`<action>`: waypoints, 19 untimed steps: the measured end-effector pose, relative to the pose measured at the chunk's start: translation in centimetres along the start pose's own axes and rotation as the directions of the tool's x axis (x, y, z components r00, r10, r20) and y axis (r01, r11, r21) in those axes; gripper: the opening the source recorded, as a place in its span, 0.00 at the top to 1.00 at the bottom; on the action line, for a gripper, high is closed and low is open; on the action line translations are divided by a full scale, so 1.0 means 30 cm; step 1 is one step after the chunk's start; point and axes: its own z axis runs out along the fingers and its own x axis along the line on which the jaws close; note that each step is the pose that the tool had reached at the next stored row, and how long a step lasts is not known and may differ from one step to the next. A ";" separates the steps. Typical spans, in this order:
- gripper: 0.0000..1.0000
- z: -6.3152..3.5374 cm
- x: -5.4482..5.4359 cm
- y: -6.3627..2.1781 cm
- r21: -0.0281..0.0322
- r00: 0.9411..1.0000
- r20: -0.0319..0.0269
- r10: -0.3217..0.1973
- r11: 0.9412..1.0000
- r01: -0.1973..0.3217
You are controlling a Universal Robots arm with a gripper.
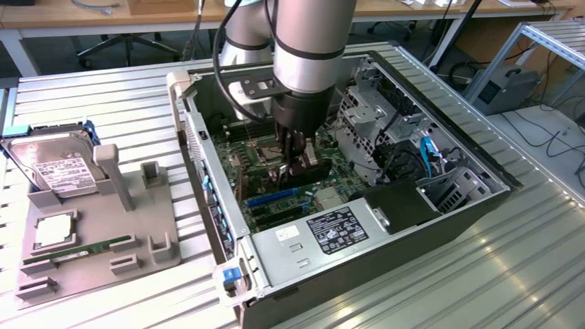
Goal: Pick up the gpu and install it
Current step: 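Insert the gpu into the slot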
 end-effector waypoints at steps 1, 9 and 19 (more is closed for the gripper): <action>0.73 0.000 -0.002 0.000 0.000 1.000 -0.001 0.000 1.000 0.000; 0.73 0.002 -0.009 0.010 0.000 1.000 -0.002 0.000 1.000 0.000; 0.73 0.004 -0.026 0.014 0.001 0.999 0.000 -0.035 0.999 0.035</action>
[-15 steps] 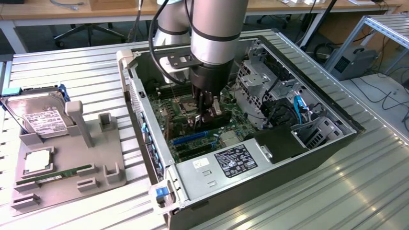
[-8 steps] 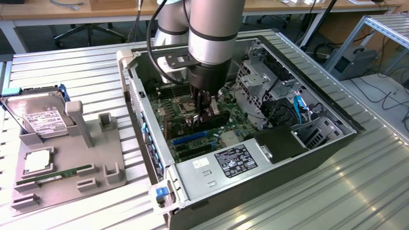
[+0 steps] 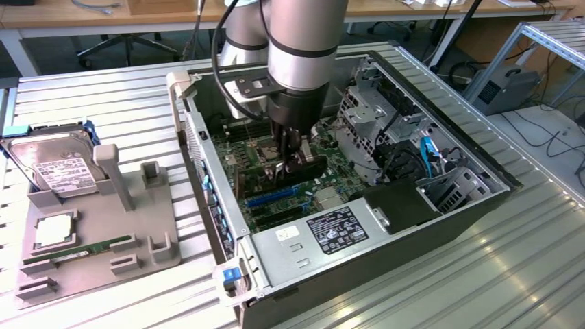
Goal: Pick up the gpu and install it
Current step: 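Insert the gpu into the slot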
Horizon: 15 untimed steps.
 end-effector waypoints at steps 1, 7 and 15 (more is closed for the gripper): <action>0.73 0.000 -0.002 0.000 0.000 1.000 0.000 0.000 1.000 0.000; 0.73 0.000 -0.008 0.000 0.000 1.000 0.000 -0.003 1.000 0.003; 0.73 0.000 -0.008 0.000 0.000 1.000 0.001 -0.017 1.000 0.017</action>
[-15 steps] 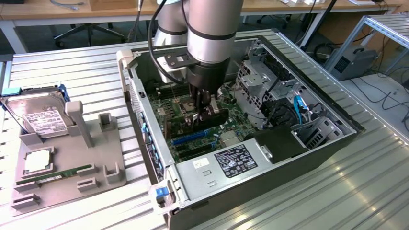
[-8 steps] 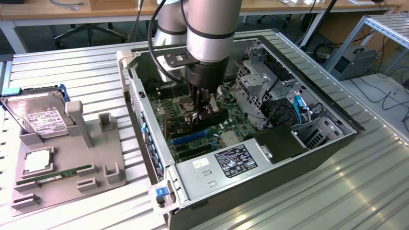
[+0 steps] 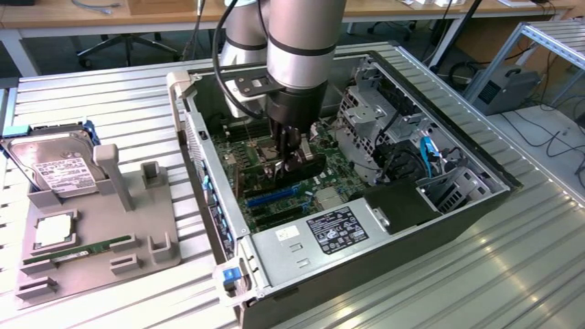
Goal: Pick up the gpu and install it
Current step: 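Insert the gpu into the slot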
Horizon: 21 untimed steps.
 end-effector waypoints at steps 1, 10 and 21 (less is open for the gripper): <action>0.73 0.000 0.000 0.000 0.000 1.000 0.000 0.000 1.000 0.000; 0.73 0.000 0.000 0.000 0.000 1.000 0.004 0.002 1.000 -0.002; 0.73 0.000 0.000 0.001 0.000 1.000 0.009 0.002 1.000 -0.002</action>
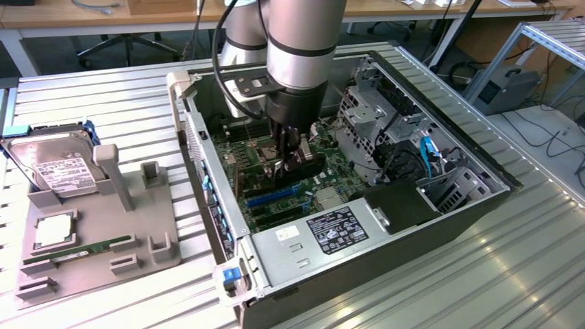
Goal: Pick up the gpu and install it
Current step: 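Insert the gpu into the slot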
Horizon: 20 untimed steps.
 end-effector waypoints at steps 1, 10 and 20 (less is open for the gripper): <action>0.73 0.000 0.000 0.000 0.000 1.000 0.000 0.000 1.000 0.000; 0.73 0.005 0.000 0.023 0.000 1.000 0.000 0.000 1.000 0.000; 0.73 0.015 0.000 0.038 0.000 1.000 0.000 0.000 1.000 0.000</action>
